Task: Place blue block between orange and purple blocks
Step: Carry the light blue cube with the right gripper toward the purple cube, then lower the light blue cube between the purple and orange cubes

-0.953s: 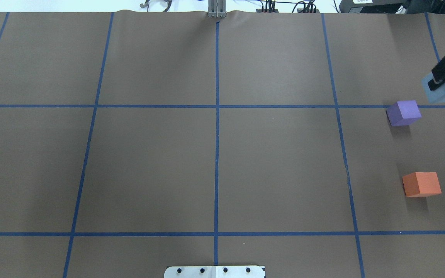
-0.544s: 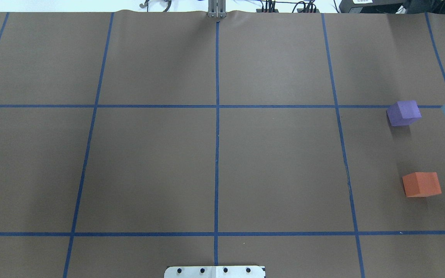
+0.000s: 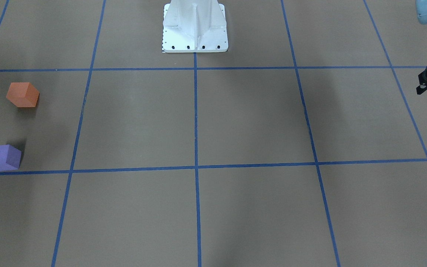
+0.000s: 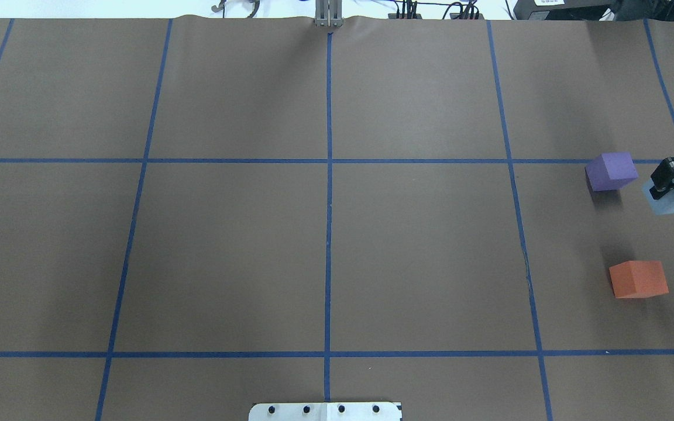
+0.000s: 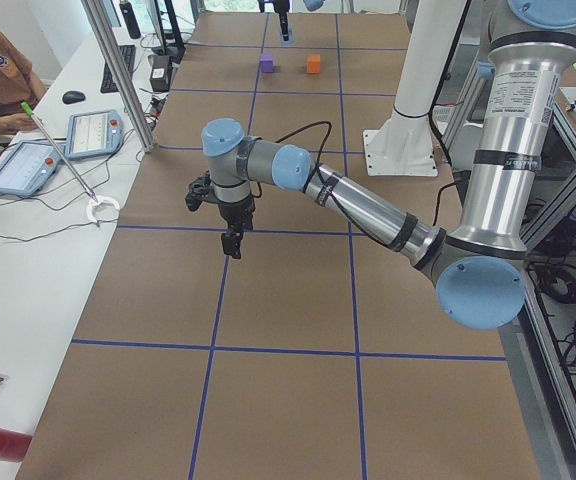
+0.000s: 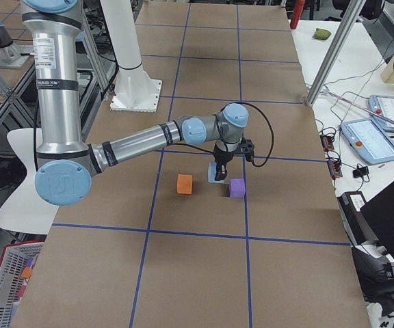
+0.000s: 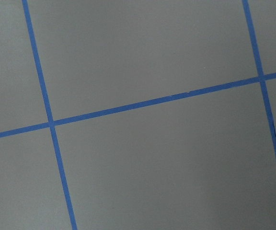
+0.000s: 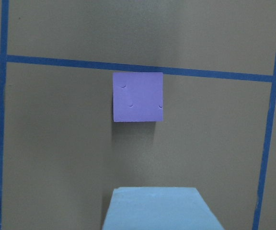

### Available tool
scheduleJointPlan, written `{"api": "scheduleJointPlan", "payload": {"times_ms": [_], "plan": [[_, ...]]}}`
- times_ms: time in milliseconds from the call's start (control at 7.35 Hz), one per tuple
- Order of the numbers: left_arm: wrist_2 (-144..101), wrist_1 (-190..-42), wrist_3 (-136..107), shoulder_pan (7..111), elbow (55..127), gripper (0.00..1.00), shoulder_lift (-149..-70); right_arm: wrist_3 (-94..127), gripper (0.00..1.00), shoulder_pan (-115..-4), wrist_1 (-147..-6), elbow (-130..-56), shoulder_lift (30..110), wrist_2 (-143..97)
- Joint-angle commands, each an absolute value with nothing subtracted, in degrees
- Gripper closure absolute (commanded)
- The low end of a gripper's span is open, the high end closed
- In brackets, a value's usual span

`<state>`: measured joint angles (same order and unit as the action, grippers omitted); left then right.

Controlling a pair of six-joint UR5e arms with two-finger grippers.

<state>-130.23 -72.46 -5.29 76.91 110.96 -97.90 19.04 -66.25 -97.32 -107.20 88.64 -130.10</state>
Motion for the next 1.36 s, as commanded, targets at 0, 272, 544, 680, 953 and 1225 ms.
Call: {"api": "scheduleJointPlan", "payload": {"times_ms": [0,272,544,680,953,1225], "plan": [[-130.25,-72.86,-5.27,76.90,110.83,0.00,-97.82,19.34,1.00,-63.38,-97.03,-106.44,88.59,-129.82],[-130.17,-72.95,-5.27,76.90,110.74,0.00,-97.91,19.34,1.00,-63.02,-96.94,-105.47,88.42,-129.03],[-130.17,-72.95,-5.27,76.82,110.74,0.00,-97.91,22.12,1.00,-62.75,-91.20,-103.03,88.85,-127.97],[-130.17,-72.95,-5.27,76.82,110.74,0.00,-97.91,27.98,1.00,-62.49,-80.88,-98.83,89.90,-128.06],[-130.17,-72.95,-5.27,76.82,110.74,0.00,-97.82,34.45,1.00,-61.88,-72.69,-97.03,91.31,-128.67],[-130.17,-72.95,-5.27,76.82,110.83,0.00,-97.82,34.72,1.00,-60.39,-72.69,-97.12,91.67,-128.59]]}}
